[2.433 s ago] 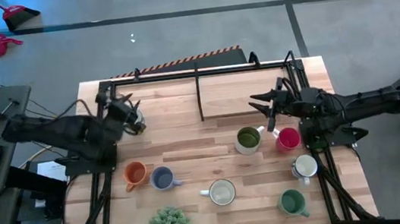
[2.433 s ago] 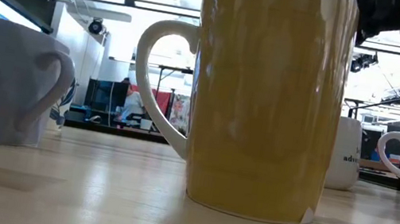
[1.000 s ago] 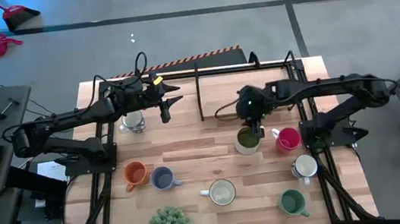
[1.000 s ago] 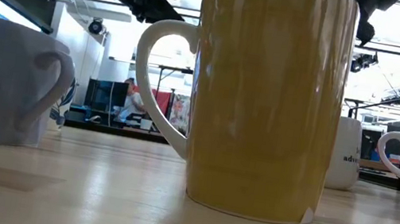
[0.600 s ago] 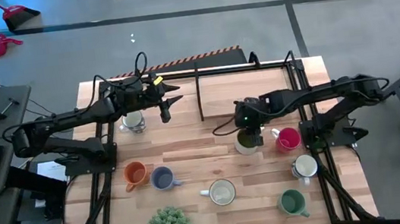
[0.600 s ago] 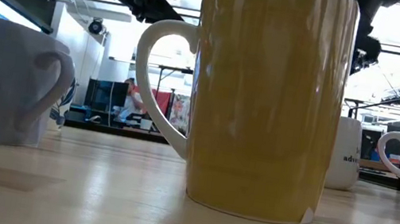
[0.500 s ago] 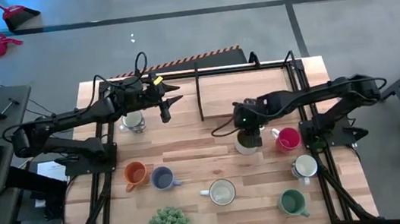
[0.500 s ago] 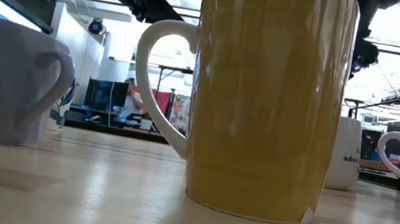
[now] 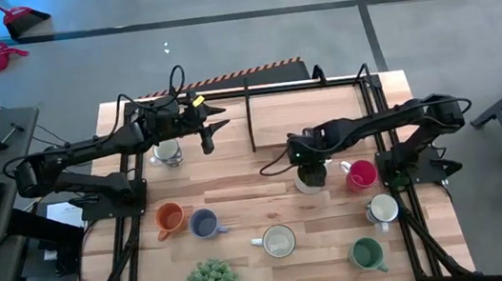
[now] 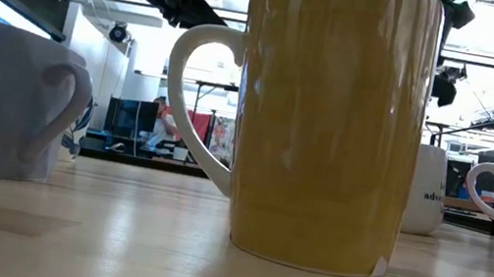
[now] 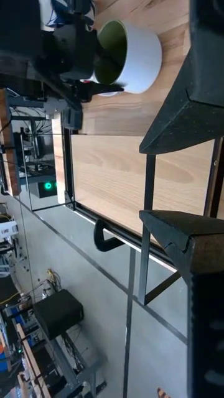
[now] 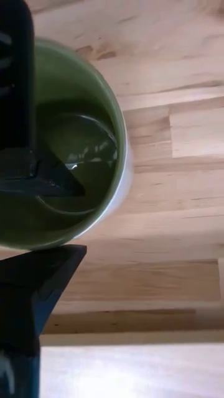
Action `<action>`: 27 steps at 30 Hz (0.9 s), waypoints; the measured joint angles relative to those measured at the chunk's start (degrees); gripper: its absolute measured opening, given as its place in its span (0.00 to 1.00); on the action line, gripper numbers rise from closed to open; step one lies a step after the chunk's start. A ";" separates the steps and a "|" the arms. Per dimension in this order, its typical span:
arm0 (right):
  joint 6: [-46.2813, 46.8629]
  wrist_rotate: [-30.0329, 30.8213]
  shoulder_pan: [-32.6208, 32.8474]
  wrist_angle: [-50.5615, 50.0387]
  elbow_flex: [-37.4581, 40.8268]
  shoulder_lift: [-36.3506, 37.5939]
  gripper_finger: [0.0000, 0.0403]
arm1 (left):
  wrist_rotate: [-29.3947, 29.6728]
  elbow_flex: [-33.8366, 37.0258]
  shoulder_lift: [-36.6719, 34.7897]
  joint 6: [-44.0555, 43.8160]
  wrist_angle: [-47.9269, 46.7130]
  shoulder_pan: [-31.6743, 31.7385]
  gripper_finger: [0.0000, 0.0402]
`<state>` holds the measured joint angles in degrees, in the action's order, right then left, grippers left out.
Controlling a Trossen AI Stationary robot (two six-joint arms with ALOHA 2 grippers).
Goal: Place coffee mugs
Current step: Put the white mug on the shelf
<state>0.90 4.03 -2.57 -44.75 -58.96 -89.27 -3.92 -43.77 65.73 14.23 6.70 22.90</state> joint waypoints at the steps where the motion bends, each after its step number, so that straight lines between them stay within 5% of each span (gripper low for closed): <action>1: -0.45 0.00 0.00 0.04 0.00 -0.53 0.27 | -0.20 0.00 0.00 -0.01 0.00 0.00 0.37; 13: -1.31 0.31 -0.02 1.68 0.00 -5.29 0.26 | -0.94 -0.02 0.00 -0.01 0.01 0.00 0.37; 22: -1.14 0.53 -0.02 1.45 0.04 -5.36 0.03 | -0.96 -0.02 0.00 0.93 0.02 -0.01 0.37; 27: 0.38 3.28 0.00 1.68 0.02 -5.36 0.01 | -0.96 -0.02 0.00 0.95 0.02 -0.02 0.37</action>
<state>1.28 7.31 -2.57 -43.07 -58.94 -94.63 -4.89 -43.79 65.73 15.18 6.72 22.87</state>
